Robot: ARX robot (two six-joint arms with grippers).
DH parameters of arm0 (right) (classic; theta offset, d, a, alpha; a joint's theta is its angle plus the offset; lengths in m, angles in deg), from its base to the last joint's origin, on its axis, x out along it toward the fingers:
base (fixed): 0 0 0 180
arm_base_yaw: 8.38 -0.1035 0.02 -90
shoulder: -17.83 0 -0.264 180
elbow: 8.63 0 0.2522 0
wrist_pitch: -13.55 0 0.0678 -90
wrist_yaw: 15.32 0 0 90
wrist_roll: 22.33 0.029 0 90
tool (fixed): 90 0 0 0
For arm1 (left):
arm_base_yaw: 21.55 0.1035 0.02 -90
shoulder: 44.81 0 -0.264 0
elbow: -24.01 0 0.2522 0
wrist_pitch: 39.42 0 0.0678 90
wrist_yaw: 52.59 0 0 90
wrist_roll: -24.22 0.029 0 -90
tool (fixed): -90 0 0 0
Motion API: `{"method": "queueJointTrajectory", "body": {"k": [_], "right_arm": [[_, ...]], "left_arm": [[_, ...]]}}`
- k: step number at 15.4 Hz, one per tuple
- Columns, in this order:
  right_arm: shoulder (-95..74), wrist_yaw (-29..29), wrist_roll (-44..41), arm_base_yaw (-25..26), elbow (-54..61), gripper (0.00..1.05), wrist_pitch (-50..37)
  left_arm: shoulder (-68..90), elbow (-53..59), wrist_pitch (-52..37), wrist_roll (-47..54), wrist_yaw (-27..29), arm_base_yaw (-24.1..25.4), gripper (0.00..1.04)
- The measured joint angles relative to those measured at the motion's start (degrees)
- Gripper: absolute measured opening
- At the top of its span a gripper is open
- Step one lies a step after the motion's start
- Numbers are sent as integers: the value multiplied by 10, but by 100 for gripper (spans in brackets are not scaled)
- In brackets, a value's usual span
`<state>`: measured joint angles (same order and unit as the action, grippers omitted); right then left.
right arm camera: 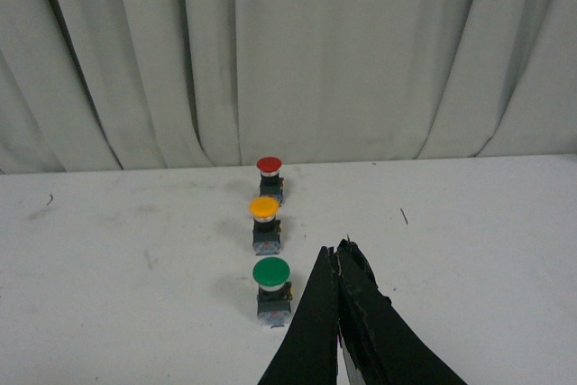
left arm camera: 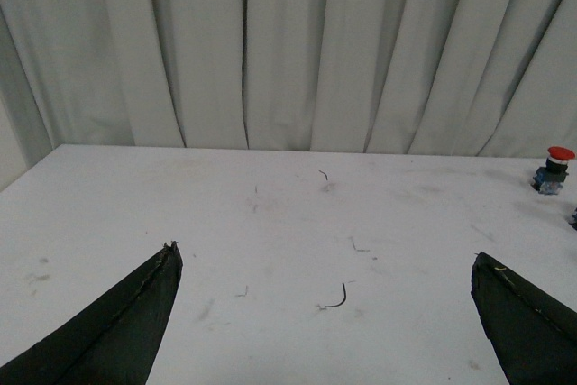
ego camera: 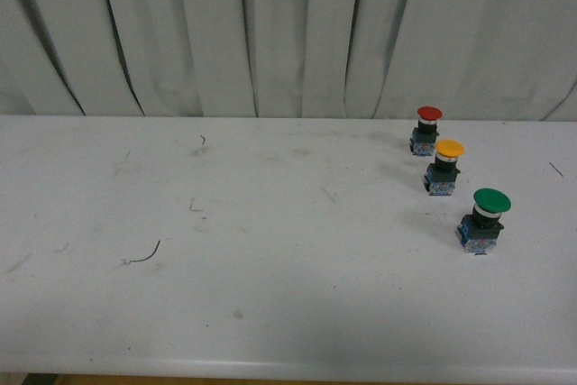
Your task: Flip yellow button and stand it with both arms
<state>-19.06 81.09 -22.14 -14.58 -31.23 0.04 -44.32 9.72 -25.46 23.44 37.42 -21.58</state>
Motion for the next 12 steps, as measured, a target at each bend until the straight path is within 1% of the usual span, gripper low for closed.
{"method": "queueJointTrajectory", "body": {"k": [1,2,3,9,12], "right_arm": [[23,-12,0,9,15,2,8],[42,-53,0,45,21,2,15],[57,-57,0,64,27,2,20],[157,-64,0,62,64,2,84],[189,-64,0,62,82,2,93]], "left_arm": [[0,0,0,0,0,0,98],[0,0,0,0,0,0,98],[0,0,0,0,0,0,98],[0,0,0,0,0,0,98],[0,0,0,0,0,0,98]]}}
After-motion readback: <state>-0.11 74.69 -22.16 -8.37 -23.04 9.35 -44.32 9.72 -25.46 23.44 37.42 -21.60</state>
